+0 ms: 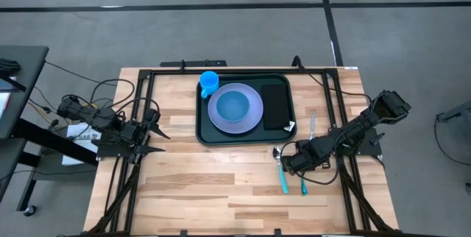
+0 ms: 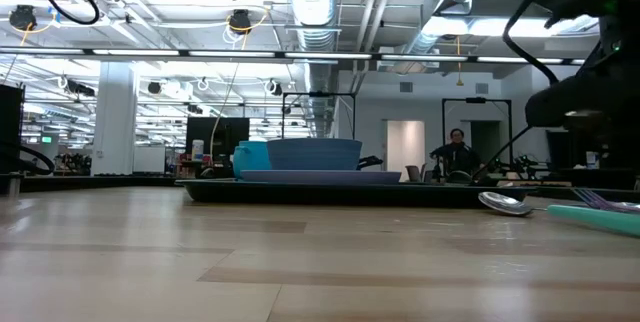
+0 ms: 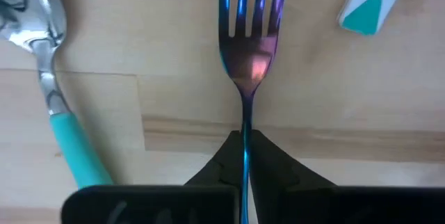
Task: Set up tray
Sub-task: Put the purple fork on the black table napkin
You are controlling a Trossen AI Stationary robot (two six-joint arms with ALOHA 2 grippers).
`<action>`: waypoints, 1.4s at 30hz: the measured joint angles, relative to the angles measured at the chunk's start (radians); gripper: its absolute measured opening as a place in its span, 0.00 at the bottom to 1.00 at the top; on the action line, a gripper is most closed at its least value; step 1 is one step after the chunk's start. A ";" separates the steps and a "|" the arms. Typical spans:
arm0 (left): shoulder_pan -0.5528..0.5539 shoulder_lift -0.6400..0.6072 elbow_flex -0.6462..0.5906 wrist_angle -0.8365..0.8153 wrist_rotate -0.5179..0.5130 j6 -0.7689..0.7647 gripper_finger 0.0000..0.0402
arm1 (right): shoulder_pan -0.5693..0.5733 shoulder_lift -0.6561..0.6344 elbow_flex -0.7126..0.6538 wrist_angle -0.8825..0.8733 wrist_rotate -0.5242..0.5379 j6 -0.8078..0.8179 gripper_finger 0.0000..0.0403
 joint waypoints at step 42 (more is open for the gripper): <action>0.000 0.000 0.000 0.018 -0.001 0.015 0.45 | -0.821 0.042 0.513 -0.456 0.052 -0.801 0.00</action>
